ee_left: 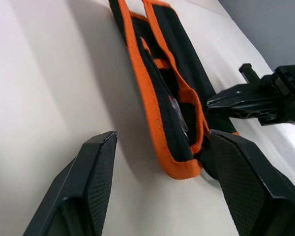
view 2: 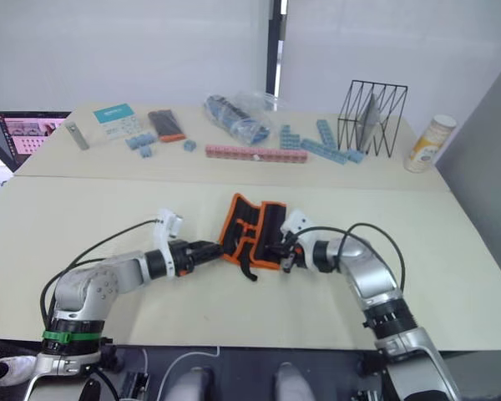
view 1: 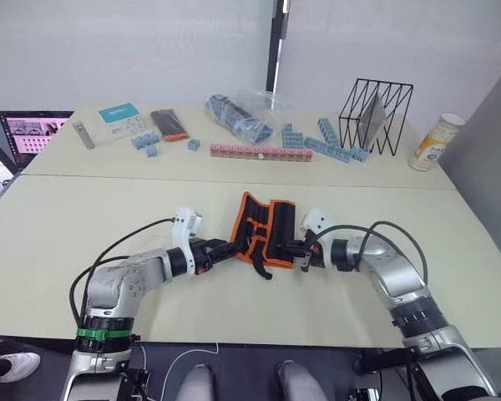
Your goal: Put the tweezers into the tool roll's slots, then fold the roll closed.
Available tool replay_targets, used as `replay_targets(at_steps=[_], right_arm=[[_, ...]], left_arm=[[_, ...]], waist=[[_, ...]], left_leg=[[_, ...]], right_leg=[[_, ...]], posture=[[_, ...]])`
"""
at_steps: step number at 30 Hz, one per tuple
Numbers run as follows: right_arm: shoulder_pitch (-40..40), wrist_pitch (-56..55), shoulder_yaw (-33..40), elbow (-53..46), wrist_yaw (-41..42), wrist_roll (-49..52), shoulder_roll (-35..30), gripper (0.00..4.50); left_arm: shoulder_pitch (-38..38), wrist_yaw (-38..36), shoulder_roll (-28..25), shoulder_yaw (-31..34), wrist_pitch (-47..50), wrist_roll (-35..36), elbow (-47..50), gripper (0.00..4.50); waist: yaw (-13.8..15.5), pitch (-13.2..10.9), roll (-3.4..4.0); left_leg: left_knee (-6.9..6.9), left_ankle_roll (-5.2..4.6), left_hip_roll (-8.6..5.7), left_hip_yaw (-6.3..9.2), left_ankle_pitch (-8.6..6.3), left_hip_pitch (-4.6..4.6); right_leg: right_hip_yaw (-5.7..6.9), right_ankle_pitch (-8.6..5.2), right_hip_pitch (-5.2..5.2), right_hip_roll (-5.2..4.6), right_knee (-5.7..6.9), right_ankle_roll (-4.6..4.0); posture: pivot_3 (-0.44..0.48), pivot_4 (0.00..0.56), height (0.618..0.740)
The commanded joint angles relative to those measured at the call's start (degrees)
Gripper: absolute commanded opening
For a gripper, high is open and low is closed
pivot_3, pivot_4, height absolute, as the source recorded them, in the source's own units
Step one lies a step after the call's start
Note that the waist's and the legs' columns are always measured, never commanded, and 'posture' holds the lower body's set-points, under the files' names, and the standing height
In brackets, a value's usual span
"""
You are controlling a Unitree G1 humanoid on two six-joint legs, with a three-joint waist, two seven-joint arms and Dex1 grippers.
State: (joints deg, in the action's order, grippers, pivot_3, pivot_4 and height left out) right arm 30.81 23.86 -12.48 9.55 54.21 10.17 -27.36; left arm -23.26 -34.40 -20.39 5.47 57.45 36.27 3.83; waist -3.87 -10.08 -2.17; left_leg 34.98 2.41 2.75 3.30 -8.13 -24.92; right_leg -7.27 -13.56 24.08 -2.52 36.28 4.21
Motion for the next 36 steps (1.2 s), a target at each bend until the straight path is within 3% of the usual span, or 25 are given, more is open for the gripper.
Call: replay_targets(at_steps=[1, 7, 16, 24, 36], right_arm=[[0.0, -0.1, -0.1, -0.4, 0.2, -0.6, -0.3, 0.0], [-0.2, 0.2, -0.3, -0.7, 0.3, -0.8, -0.5, 0.0], [0.0, 0.6, -1.0, -0.1, -1.0, -1.4, 1.3, 0.0], [1.5, 1.9, -0.7, 0.1, -2.6, -1.6, 3.6, 0.0], [1.8, 5.1, 4.1, -6.6, 0.4, 2.5, -2.3, 0.0]], left_arm=[[-1.0, 0.1, 1.0, 0.4, -0.6, 1.1, 0.2, 2.02], [-1.9, -0.8, 1.7, 1.2, -0.5, 2.7, 0.5, 0.07], [-3.8, -2.2, 2.6, 0.7, -2.5, 4.3, 1.9, 0.03], [-6.9, -4.8, 3.1, -5.0, -3.6, 2.0, 1.1, 0.03], [-8.2, -7.6, 2.6, -12.0, -6.6, -2.9, -1.8, 0.03]], waist=[[0.0, 0.0, 0.0], [0.0, 0.0, 0.0], [0.0, 0.0, 0.0], [-0.1, 0.0, 0.0], [0.0, 0.0, 0.0]], left_leg=[[0.0, 0.0, 0.0, 0.0, 0.0, 0.0], [0.01, 0.0, 0.0, 0.0, 0.0, 0.0], [0.01, 0.0, 0.0, 0.0, 0.01, 0.02], [0.02, 0.03, 0.0, -0.01, 0.02, 0.05], [0.03, 0.03, 0.0, -0.01, 0.02, 0.04]], right_leg=[[0.0, 0.0, 0.0, 0.0, 0.01, 0.0], [0.0, 0.01, -0.01, 0.0, 0.01, 0.0], [0.0, 0.01, -0.01, 0.0, 0.03, -0.01], [0.0, 0.03, 0.0, 0.0, 0.1, -0.02], [-0.01, 0.03, 0.0, 0.0, 0.07, -0.01]], posture=[[0.0, 0.15, 0.74], [0.0, 0.15, 0.74], [0.0, 0.15, 0.74], [0.0, 0.15, 0.74], [0.0, 0.15, 0.74]])
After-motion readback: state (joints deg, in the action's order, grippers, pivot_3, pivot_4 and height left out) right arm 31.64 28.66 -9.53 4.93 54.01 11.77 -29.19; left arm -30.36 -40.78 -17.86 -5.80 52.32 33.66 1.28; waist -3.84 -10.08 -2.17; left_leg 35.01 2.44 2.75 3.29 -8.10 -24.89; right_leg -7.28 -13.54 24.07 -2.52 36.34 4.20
